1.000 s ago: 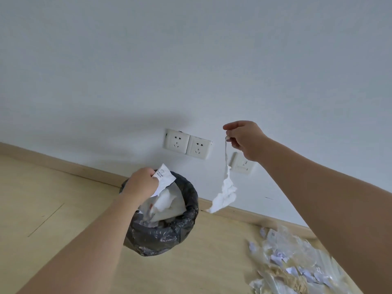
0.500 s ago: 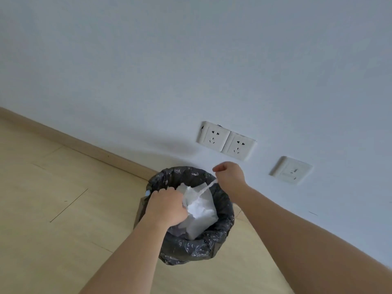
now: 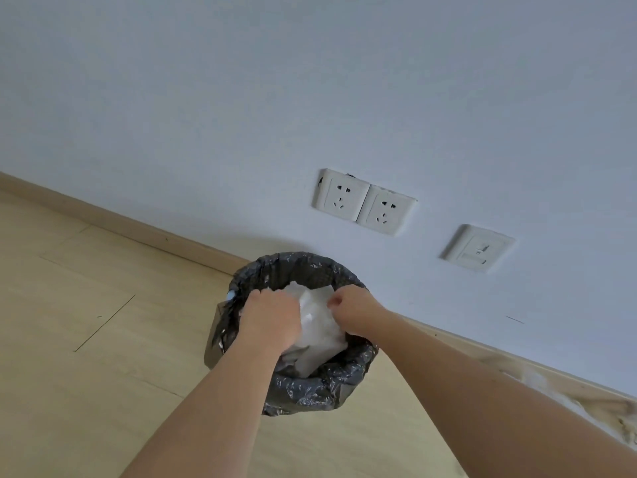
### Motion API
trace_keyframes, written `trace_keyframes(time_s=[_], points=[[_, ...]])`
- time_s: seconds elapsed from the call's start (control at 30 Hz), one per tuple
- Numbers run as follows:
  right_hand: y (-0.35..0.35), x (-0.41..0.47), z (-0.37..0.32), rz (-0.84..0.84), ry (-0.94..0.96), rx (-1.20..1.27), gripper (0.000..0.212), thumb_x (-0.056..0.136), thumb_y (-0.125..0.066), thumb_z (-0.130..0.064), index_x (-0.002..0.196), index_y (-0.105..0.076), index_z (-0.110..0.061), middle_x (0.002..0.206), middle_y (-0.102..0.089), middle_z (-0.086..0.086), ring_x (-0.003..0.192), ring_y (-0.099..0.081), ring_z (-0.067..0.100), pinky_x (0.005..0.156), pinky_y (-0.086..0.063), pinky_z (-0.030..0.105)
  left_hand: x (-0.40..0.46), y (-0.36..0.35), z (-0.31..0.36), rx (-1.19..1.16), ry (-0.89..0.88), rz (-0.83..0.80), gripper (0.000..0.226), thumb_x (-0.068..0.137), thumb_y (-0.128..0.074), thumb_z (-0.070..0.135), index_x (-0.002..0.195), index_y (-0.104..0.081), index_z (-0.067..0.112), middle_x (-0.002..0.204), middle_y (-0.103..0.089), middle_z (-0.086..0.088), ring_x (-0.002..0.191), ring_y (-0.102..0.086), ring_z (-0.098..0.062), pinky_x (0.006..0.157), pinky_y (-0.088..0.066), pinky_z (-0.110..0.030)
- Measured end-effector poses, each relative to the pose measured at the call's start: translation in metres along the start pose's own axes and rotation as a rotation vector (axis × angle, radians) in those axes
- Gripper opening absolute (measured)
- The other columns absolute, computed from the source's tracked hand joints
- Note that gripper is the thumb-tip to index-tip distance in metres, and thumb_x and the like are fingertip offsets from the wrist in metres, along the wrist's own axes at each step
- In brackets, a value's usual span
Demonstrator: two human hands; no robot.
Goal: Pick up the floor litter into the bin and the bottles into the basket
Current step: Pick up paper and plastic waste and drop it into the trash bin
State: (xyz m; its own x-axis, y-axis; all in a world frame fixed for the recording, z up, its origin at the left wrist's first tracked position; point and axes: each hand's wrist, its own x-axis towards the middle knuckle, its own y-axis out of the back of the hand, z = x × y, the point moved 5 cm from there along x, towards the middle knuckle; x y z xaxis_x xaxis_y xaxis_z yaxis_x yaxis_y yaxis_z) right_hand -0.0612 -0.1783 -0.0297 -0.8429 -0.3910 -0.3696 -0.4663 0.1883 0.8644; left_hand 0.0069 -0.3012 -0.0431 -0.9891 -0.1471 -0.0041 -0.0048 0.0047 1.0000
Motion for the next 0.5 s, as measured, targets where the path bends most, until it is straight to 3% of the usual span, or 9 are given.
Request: trace_keyframes(time_s=[0.17,0.3,0.4,0.5], points=[[0.062,-0.054,0.048,0.226,0.037,0.149,0.038,0.091,-0.042,-0.008,0.121,-0.063,-0.017,0.127,-0.059,0.002,0.111,-0.057,0.020,0.087,-0.048,0.027,0.002,0.037,0.049,-0.028,-0.052,0.128,0.026,0.093,-0.041,0.019,0.115,-0.055,0.017,0.109,-0.059,-0.002,0.102,-0.056,-0.024,0.087,-0.041,-0.036],[0.078,-0.110,0.135,0.325,-0.051,0.241,0.035,0.093,-0.045,-0.013,0.124,-0.060,-0.019,0.129,-0.056,-0.002,0.114,-0.054,0.016,0.088,-0.048,0.029,-0.011,0.055,0.126,-0.105,-0.159,0.200,0.021,0.091,-0.042,0.018,0.109,-0.053,0.016,0.107,-0.058,-0.002,0.096,-0.053,-0.024,0.076,-0.036,-0.034],[0.068,-0.149,0.217,0.320,-0.165,0.248,0.035,0.092,-0.048,-0.015,0.125,-0.059,-0.018,0.129,-0.057,0.000,0.115,-0.055,0.018,0.090,-0.045,0.027,-0.026,0.042,0.192,-0.243,-0.206,0.132,0.021,0.089,-0.041,0.014,0.107,-0.052,0.014,0.105,-0.057,-0.003,0.090,-0.051,-0.024,0.075,-0.041,-0.035],[0.045,-0.186,0.301,0.310,-0.287,0.260,0.035,0.091,-0.049,-0.012,0.125,-0.060,-0.013,0.127,-0.059,0.004,0.112,-0.056,0.021,0.089,-0.042,0.026,-0.043,0.012,0.262,-0.292,-0.296,-0.039,0.038,0.092,-0.042,0.018,0.129,-0.048,0.014,0.123,-0.055,-0.006,0.109,-0.052,-0.029,0.089,-0.045,-0.040]])
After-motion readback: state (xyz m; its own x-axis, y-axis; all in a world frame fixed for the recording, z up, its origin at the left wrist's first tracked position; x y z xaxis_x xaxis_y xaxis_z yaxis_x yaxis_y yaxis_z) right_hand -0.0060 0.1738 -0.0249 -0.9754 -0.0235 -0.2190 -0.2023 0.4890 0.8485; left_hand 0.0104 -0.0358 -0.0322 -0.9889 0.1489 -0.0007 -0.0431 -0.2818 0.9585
